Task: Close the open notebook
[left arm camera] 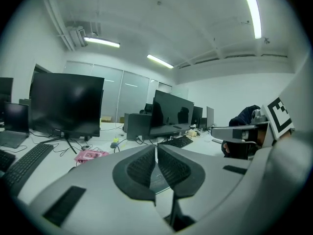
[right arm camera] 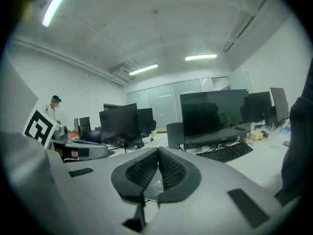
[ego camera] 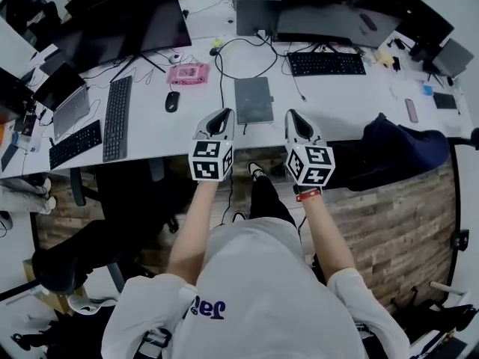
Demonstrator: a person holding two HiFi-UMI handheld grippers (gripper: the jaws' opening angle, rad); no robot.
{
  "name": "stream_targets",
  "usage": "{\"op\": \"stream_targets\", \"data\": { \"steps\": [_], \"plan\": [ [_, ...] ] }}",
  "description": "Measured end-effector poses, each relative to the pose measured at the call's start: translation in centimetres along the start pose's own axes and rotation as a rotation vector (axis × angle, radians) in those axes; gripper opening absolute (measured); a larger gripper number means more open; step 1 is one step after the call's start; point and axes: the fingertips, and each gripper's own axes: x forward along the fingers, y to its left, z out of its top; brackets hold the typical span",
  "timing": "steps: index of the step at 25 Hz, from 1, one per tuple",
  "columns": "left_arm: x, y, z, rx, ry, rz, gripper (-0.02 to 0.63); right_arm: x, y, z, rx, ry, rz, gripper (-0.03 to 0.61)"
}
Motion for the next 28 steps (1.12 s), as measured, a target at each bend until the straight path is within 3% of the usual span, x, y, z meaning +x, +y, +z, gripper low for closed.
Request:
{"op": "stream_targets", "data": {
  "steps": [28],
  "plan": [
    [-4.7, 0.4, 0.7, 0.029, -0.075, 0.035, 0.021, -3.4, 3.1, -0.6, -0.067, -0.016, 0.034, 0.008]
  ]
}}
